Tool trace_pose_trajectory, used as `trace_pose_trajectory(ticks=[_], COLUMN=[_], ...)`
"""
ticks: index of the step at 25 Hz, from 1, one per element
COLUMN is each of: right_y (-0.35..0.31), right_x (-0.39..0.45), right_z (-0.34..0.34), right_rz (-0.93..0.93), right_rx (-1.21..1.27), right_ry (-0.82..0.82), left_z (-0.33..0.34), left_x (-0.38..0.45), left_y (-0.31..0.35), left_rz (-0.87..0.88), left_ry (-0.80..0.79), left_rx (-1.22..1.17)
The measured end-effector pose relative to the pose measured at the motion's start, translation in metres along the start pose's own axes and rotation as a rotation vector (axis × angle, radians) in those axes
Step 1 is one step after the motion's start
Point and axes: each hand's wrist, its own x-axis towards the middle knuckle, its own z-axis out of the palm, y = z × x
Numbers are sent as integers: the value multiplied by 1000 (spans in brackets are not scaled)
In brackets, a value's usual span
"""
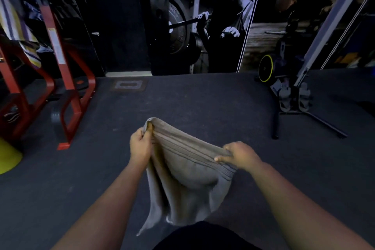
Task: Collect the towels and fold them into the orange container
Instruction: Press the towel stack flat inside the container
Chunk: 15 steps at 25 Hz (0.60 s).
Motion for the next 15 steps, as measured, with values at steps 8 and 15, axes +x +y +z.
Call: trace_pose_trajectory(ticks=[8,15], right_y=[42,36], right_x=[-12,0], right_z=[34,22], right_rz=[206,298], right_rx=[480,353], right_ry=[190,273], left_z=[-5,-11], left_x=[8,1], left_y=[-18,-24], left_rz=[-30,61], left_ry=[182,-23], left_rx=[134,370])
